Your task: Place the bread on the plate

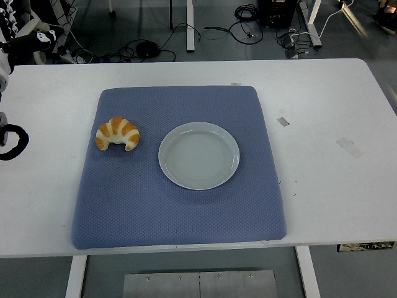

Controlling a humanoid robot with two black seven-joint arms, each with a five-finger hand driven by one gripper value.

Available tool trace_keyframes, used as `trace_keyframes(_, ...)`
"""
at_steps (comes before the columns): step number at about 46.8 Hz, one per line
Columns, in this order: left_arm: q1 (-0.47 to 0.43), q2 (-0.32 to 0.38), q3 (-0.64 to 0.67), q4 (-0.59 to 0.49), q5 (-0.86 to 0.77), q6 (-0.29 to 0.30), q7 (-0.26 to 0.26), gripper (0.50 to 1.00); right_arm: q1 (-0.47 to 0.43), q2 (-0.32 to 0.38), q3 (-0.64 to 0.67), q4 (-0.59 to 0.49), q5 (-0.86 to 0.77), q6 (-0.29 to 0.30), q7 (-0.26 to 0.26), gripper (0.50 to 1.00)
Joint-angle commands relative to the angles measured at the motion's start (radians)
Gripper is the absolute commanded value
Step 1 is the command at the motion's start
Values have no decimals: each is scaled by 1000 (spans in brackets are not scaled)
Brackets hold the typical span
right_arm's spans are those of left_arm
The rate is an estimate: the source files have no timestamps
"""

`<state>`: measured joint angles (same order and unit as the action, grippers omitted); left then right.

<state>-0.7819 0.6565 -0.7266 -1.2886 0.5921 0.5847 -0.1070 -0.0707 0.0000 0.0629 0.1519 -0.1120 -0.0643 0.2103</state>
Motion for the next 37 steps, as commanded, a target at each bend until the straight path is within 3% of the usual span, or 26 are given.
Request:
trace_keyframes(1, 0, 0, -4, 0, 0, 0, 0, 978, 0, 0, 0, 0, 0, 0, 0, 1000)
trace_keyframes(37, -2, 3, -8, 0, -2, 0, 3, 978, 0, 0, 0, 0, 0, 0, 0, 1000)
